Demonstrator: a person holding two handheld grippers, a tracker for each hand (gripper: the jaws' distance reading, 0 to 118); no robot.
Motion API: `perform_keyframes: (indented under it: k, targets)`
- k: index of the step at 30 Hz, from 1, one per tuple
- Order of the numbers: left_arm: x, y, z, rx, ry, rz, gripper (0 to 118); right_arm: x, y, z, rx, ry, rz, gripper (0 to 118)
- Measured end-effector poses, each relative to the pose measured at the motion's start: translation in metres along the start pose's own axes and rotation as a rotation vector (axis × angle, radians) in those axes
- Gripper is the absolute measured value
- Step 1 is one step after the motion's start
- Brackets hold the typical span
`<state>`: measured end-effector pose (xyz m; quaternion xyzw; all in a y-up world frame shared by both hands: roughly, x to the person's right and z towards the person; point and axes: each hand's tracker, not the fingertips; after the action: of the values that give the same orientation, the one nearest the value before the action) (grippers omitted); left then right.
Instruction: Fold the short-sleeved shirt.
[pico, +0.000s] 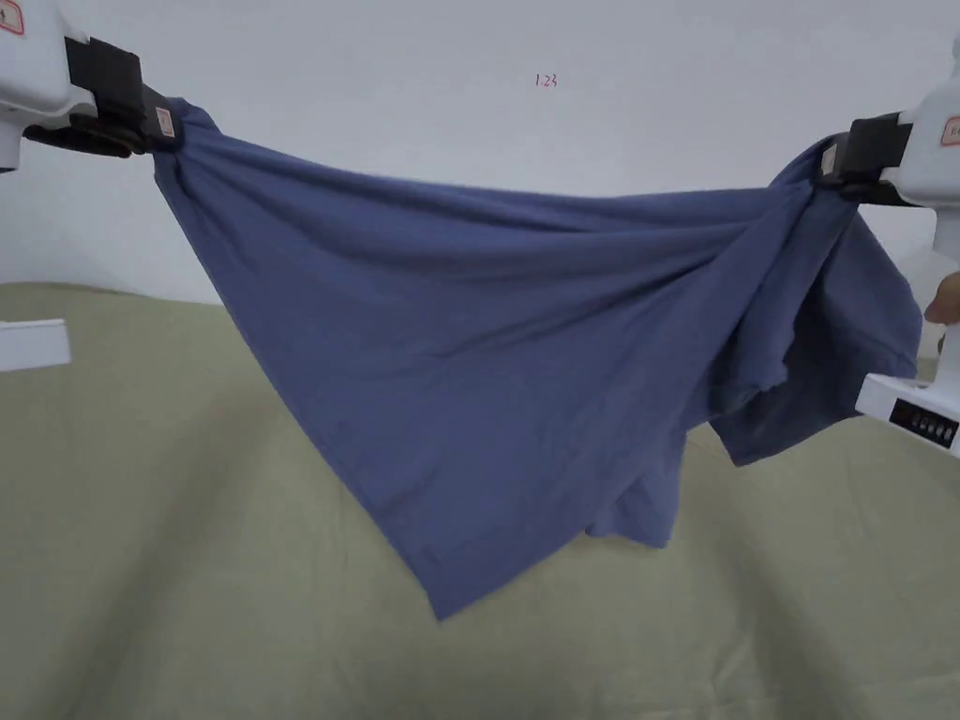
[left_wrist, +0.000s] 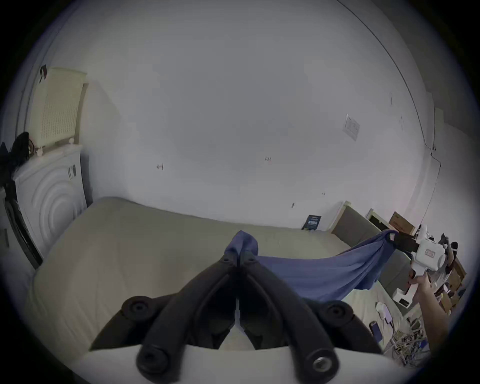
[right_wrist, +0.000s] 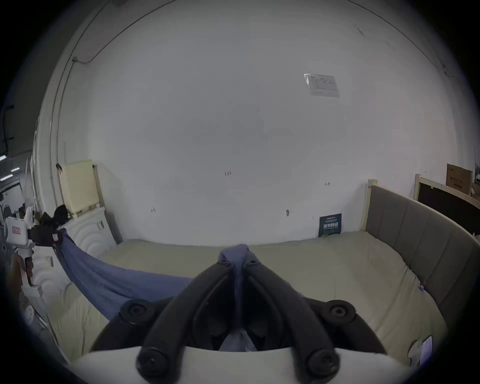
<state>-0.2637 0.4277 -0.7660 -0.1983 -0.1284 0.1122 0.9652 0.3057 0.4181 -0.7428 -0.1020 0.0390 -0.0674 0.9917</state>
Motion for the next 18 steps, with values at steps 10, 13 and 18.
perform_keyframes:
  k: [10,13,18]
  targets:
    - [-0.002,0.017,-0.025,0.048,0.007,0.032,0,0.004,0.02,-0.034,0.013,-0.013,-0.033,4]
    - [0.001,0.017,-0.034,0.065,0.004,0.039,0,0.002,0.021,-0.042,0.024,-0.016,-0.026,4]
    - [-0.003,0.002,-0.041,0.059,-0.006,0.052,0,0.004,0.006,-0.043,0.001,0.015,-0.019,4]
